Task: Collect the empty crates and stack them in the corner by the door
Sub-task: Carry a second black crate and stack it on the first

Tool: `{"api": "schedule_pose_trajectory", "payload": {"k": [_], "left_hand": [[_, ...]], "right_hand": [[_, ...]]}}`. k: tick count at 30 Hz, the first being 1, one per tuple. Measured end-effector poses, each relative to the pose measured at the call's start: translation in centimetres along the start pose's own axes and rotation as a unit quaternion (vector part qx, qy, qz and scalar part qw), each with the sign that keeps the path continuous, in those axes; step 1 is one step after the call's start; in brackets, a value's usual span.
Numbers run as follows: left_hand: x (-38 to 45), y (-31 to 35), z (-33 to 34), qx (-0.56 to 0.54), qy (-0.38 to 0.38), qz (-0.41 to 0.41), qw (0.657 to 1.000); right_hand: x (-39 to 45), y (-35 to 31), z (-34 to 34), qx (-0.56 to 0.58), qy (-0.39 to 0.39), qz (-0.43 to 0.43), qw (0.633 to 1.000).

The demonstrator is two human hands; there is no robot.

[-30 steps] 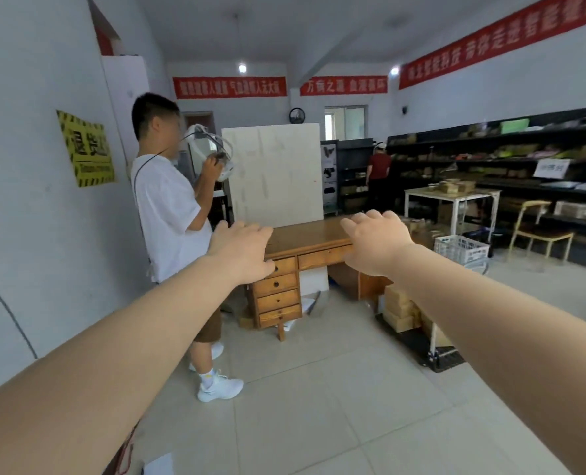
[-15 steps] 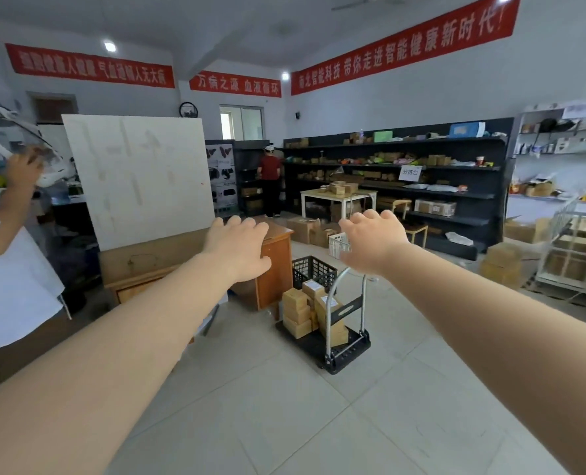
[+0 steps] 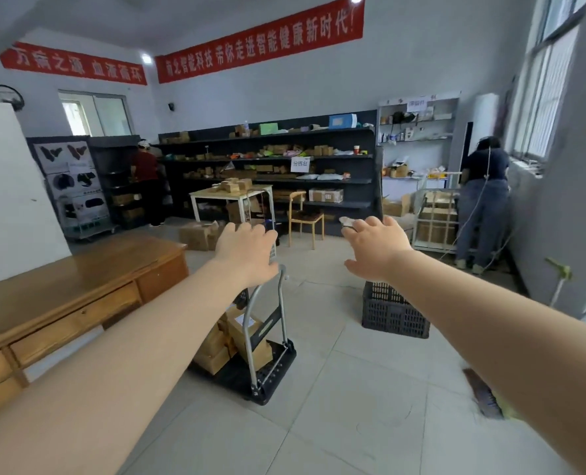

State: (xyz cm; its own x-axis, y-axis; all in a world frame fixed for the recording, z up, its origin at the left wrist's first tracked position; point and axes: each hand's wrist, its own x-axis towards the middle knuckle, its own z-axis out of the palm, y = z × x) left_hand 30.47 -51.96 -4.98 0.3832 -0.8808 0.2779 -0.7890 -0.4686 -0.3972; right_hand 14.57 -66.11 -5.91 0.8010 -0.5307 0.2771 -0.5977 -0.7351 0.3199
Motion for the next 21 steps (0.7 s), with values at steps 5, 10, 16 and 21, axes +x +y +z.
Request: {"api": "schedule_pose_trajectory", "payload": {"k": [5, 10, 16, 21], "left_hand": [[9.0, 1.1, 3.8, -0.018, 0.007, 0.053, 0.998], [17.0, 3.6, 6.2, -0.048, 0.012, 0.075, 0.996], [26.8, 6.8, 7.9, -0.051, 0.023, 0.068, 0.996], [35.3, 9.4, 8.8, -0.061, 0.038, 0.056, 0.996]], "right_hand": [[4.6, 3.2, 3.6, -0.006, 0.001, 0.026, 1.0], [8.6, 7.5, 7.8, -0.026, -0.028, 0.067, 0.997], [15.3, 14.9, 12.8, -0.026, -0.03, 0.093, 0.995], [21.7, 20.4, 16.1, -0.013, -0.021, 0.097, 0.995]]}}
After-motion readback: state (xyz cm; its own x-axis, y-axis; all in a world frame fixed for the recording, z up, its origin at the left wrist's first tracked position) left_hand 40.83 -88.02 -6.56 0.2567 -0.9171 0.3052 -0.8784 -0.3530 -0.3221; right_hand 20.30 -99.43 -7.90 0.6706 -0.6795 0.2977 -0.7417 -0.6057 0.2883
